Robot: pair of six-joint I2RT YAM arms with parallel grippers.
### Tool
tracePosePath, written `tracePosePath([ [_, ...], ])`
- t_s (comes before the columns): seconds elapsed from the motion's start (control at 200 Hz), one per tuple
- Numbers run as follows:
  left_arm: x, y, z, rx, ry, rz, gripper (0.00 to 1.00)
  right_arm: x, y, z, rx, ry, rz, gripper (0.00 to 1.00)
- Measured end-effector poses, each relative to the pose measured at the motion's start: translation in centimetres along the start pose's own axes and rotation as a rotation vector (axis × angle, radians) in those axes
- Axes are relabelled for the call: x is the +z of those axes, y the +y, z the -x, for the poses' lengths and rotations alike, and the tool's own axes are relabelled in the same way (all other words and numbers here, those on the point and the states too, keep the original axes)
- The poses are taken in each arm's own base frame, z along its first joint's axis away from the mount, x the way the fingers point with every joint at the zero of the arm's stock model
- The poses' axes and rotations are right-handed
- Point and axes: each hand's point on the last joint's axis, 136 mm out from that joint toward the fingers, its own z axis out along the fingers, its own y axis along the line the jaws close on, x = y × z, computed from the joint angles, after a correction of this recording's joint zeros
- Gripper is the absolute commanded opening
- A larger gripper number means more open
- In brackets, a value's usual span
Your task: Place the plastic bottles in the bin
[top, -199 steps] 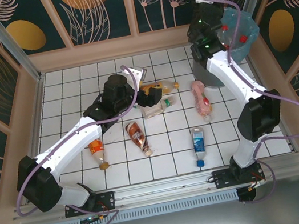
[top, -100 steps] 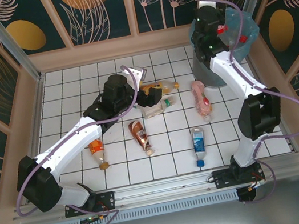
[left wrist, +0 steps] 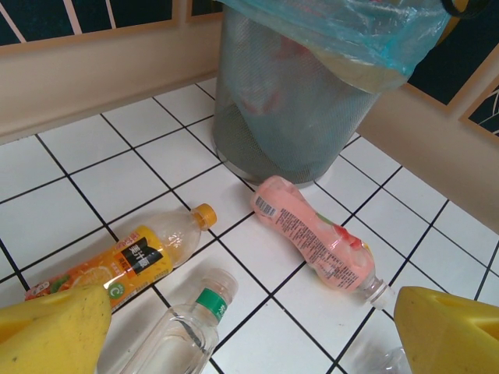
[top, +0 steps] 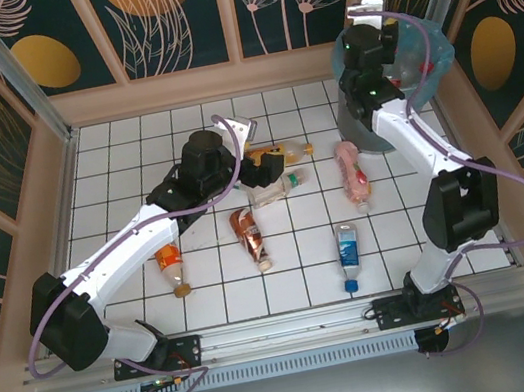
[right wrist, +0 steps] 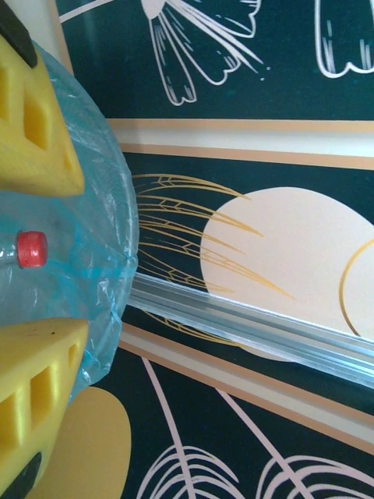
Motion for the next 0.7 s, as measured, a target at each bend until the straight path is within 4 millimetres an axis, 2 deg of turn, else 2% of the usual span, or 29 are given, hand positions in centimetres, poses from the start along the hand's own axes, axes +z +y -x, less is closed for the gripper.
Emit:
tracePosePath([
  [0.22, 0.0, 0.0, 0.0, 0.0, 0.0, 0.0, 0.93, -0.2, 0.2, -0.3, 0.011, 0.043, 0.027, 0.37],
  [0.32, 0.0, 0.0, 0.0, 0.0, 0.0, 0.0, 0.93, -0.4, 0.7, 0.6, 0.053, 0.073, 0.064, 0.32],
  [0.42, 0.0, 0.0, 0.0, 0.0, 0.0, 0.0, 0.93, -0.6, 1.8, 3.3, 0.112, 0.094, 0.103, 0.31],
  [0.48, 0.0, 0.0, 0.0, 0.0, 0.0, 0.0, 0.93, -0.4, 3.2, 6.1, 0.152, 0.104, 0.131, 0.27],
  [0.525, 0.0, 0.0, 0.0, 0.0, 0.0, 0.0, 0.93, 0.0, 4.0, 8.7, 0.2, 0.089, 0.146, 0.2],
  [0.601, 0.0, 0.0, 0.0, 0.0, 0.0, 0.0, 0.93, 0.4, 5.0, 11.6, 0.266, 0.062, 0.159, 0.05],
  [0.656, 0.0, 0.0, 0.0, -0.001, 0.0, 0.0, 0.93, 0.6, 5.3, 12.0, 0.293, 0.056, 0.157, 0.06],
  [0.701, 0.0, 0.0, 0.0, -0.001, 0.0, 0.0, 0.93, 0.5, 5.5, 10.6, 0.272, 0.104, 0.157, 0.12],
])
